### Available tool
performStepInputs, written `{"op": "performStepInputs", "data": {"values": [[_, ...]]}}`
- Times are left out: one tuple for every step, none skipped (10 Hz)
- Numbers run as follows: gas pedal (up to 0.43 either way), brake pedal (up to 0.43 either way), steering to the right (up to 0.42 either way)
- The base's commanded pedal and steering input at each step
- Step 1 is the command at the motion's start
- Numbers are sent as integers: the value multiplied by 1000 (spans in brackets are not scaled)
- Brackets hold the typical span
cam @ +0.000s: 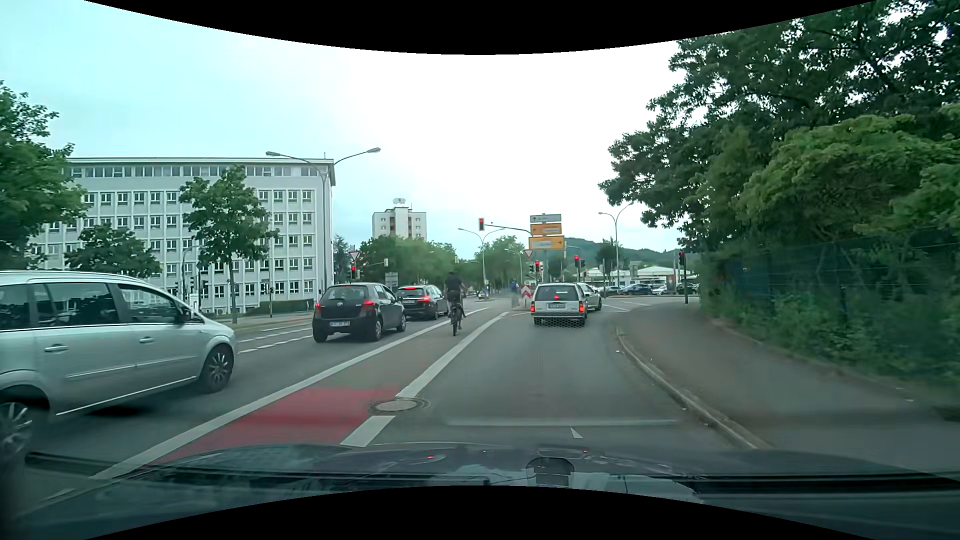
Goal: Follow the waypoints while adhering to traffic rules and regulations
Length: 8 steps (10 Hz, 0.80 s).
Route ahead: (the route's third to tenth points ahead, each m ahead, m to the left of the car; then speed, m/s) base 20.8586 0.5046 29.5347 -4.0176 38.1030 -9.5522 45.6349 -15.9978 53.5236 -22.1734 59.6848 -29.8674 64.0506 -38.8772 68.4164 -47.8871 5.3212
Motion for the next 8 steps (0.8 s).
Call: {"op": "performStepInputs", "data": {"values": [[0,177,26],[0,189,27],[0,213,27],[0,232,27],[0,232,29],[0,232,34],[0,226,41],[0,220,47]]}}
